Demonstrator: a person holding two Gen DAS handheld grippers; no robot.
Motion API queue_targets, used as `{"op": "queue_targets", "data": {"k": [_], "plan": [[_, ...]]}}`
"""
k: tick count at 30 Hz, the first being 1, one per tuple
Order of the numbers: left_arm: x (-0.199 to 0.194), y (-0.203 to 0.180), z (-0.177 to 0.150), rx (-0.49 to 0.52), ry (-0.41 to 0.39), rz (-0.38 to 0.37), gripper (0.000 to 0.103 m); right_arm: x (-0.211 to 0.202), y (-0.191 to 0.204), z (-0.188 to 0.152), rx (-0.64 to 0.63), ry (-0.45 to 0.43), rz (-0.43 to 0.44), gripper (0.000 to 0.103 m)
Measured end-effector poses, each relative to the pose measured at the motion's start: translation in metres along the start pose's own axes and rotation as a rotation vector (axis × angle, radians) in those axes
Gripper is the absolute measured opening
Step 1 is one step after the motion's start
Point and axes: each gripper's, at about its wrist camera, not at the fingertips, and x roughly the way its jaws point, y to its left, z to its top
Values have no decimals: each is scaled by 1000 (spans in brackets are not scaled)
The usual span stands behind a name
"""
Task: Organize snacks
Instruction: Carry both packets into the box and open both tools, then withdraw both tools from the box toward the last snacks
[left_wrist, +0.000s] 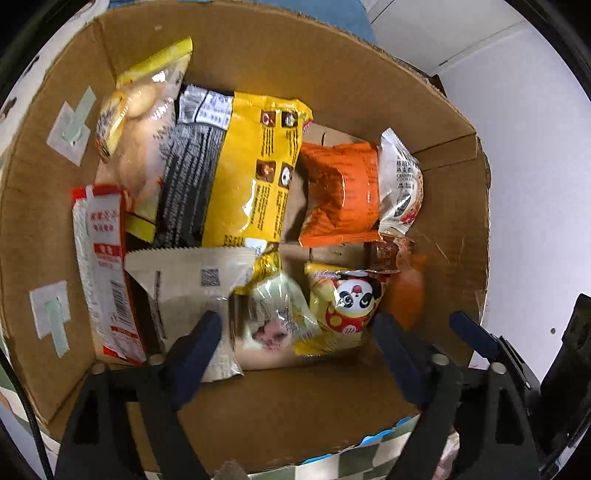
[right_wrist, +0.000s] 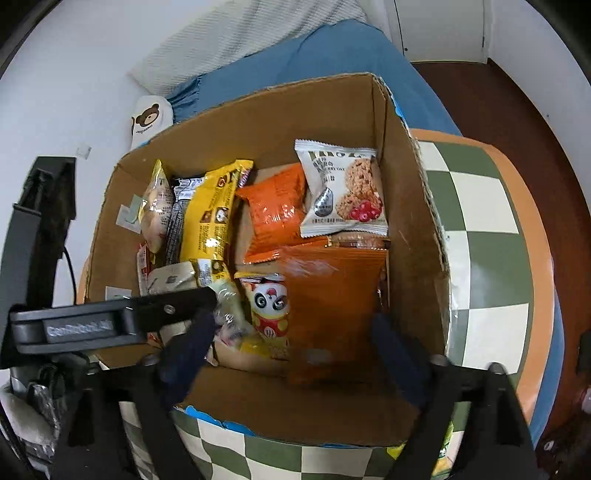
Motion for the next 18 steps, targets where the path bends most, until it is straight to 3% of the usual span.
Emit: {"op": "queue_targets", "data": {"k": [7,18], "plan": [[-16,-7,-5,46,-83,72,88,-3,-3,-3,-3,-8,-29,97],[-55,-11,-47,141,-290,247,88,-32,17,-17,-74,-105,-184,98]]}}
